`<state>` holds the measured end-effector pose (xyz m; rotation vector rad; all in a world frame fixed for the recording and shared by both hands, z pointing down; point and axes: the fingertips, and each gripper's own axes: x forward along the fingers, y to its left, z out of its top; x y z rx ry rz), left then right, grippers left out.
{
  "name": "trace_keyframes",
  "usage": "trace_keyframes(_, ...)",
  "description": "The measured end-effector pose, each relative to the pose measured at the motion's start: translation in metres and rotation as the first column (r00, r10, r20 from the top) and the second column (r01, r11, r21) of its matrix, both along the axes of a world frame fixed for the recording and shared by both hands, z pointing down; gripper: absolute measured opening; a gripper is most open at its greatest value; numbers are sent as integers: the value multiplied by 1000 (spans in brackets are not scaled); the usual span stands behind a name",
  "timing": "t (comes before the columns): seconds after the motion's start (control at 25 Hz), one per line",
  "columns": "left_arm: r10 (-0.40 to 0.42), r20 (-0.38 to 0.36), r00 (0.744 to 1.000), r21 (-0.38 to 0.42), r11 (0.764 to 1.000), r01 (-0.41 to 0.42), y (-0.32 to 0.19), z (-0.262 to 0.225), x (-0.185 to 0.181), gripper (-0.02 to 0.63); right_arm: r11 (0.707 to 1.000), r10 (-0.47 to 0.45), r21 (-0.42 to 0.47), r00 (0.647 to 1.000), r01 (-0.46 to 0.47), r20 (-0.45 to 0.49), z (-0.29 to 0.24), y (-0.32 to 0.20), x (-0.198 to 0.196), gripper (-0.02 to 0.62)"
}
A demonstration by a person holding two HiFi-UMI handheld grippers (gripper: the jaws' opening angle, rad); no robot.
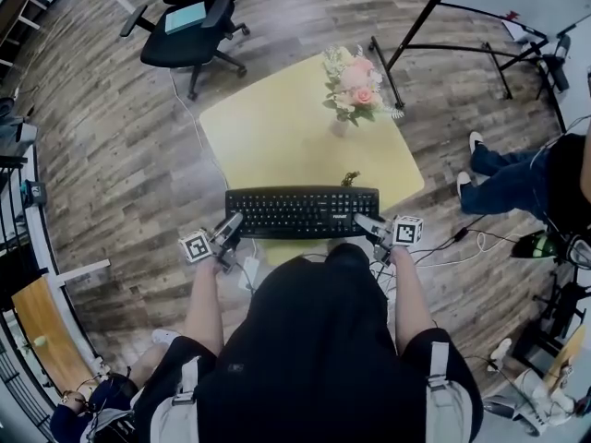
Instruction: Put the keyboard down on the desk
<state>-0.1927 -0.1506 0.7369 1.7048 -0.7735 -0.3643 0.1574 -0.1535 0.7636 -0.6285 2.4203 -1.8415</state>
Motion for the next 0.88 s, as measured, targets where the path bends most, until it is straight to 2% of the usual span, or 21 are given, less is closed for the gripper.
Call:
trace_keyframes(0.2,3,40,999,-44,999,-1,-10,17,-5,121,999,2,-36,999,-3,-33,16,-11,-3,156)
trace_keyframes(0.32,16,103,995,-63,998,-9,-13,29,-8,129,999,-10,-35,999,8,-43,18,-16,-6,158)
trace_keyframes(0.4,30,138,990,-56,998,-23,-16,33,-9,133,999,-8,-51,999,6,-51,23,-19,-8,161)
trace_keyframes(0.52,49,147,988,-26,999,-46,-25,34,-7,138,999,-9,-54,998,5,-59,28,-24,-10,170)
trace_keyframes(0.64,50,165,985,-34,998,-45,-30,40,-8,143,998,-5,-55,997,1,-76,30,-28,-12,173)
trace_keyframes(0.88,42,220,975,-2,999,-43,-44,47,-11,155,998,-15,-68,989,5,-149,41,-37,-15,196)
